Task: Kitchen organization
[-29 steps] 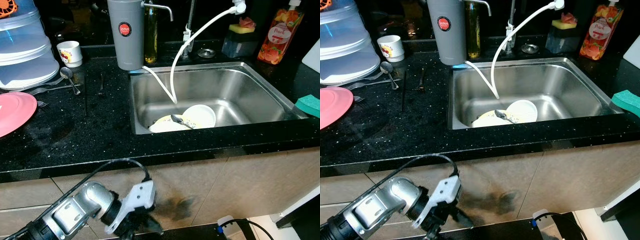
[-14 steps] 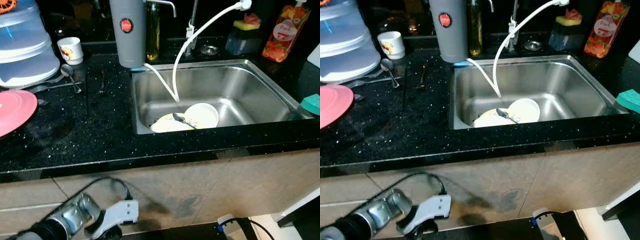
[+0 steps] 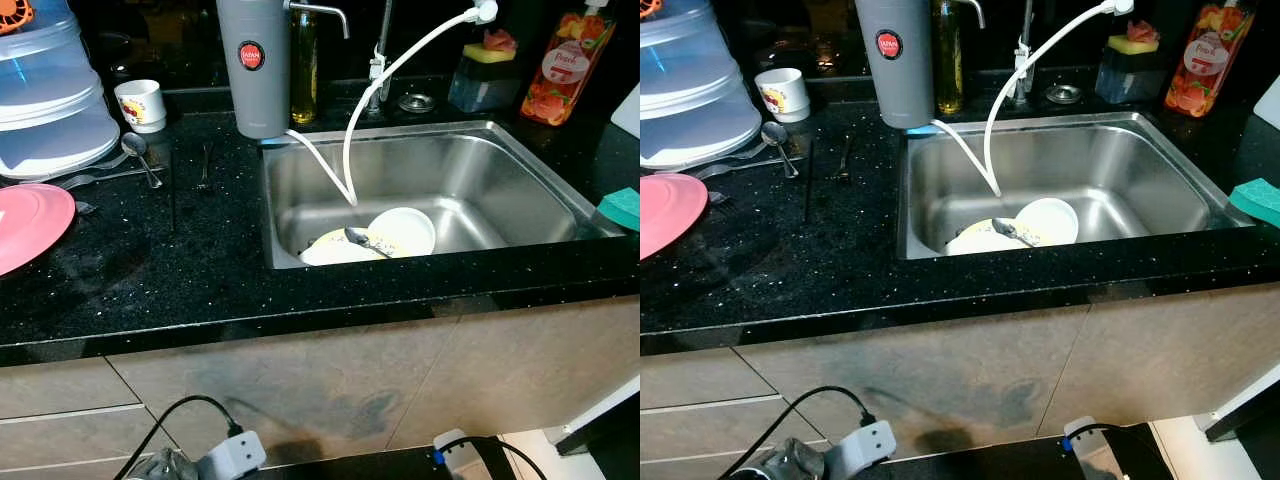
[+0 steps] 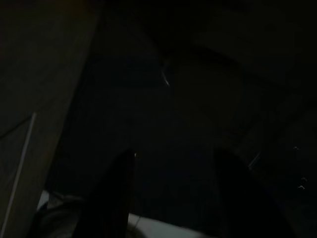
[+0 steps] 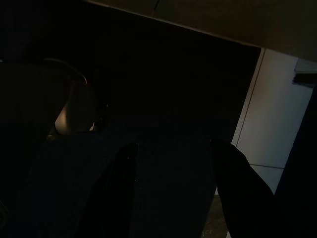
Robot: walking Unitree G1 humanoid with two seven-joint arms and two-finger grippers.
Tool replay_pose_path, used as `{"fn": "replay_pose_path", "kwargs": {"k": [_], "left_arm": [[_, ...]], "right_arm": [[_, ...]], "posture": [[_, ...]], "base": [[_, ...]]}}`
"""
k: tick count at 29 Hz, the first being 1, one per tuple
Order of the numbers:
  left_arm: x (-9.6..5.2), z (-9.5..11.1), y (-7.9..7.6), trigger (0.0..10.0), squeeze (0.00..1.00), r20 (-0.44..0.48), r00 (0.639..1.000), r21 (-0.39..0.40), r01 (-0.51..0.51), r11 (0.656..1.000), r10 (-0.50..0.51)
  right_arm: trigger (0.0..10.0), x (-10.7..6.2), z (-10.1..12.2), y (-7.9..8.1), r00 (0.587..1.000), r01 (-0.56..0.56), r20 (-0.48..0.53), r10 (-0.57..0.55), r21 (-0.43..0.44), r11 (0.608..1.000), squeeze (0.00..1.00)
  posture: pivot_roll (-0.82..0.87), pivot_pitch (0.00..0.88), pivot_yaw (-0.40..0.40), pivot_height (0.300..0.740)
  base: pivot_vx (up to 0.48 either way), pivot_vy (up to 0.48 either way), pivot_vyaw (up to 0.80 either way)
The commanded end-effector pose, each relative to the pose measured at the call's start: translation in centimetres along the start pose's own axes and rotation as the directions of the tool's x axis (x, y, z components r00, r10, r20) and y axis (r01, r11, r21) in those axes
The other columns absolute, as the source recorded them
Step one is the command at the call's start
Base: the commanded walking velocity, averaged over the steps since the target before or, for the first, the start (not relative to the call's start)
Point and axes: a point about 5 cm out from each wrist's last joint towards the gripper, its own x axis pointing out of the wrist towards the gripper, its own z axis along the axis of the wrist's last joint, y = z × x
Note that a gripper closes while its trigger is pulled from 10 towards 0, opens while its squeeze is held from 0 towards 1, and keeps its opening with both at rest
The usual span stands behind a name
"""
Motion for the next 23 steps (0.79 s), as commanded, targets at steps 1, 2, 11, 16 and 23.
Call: {"fn": "replay_pose_path", "kwargs": {"k": [1, 2, 11, 16, 23], "left_arm": [[0.3, -0.7, 0.2, 10.0, 0.0, -0.008, 0.997, -0.104, -0.081, 0.991, 0.08], [0.4, -0.9, 0.3, 10.0, 0.0, 0.002, 0.993, -0.201, -0.119, 0.972, 0.122], [0.7, -2.1, 0.3, 10.0, 0.0, -0.004, 0.962, -0.488, -0.241, 0.839, 0.274], [0.9, -2.8, -0.1, 10.0, 0.0, 0.003, 0.957, -0.63, -0.225, 0.744, 0.291], [1.2, -3.7, -0.6, 10.0, 0.0, -0.009, 0.95, -0.704, -0.228, 0.673, 0.313]], "right_arm": [[10.0, 0.0, -0.1, 0.0, 1.0, 0.001, -0.008, -0.001, 0.001, 1.0, 0.0], [10.0, 0.0, -0.1, 0.0, 1.0, 0.0, -0.01, 0.0, -0.002, 1.0, 0.0], [10.0, 0.0, -0.1, 0.1, 1.0, -0.011, -0.015, 0.011, -0.008, 1.0, 0.0], [10.0, 0.1, 0.0, 0.3, 1.0, -0.017, -0.016, 0.016, -0.014, 1.0, 0.0], [10.0, 0.1, 0.0, 0.4, 1.0, -0.017, -0.015, 0.017, -0.028, 0.999, 0.0]], "posture": [[-0.11, 0.0, 0.012, 0.74], [-0.11, 0.0, 0.012, 0.74], [-0.11, 0.0, 0.015, 0.74], [-0.11, 0.0, 0.024, 0.74], [-0.11, 0.0, 0.025, 0.74]], "base": [[0.0, 0.0, 0.0], [0.0, 0.0, 0.0], [0.0, 0.0, 0.0], [0.0, 0.0, 0.0], [0.0, 0.0, 0.0]]}}
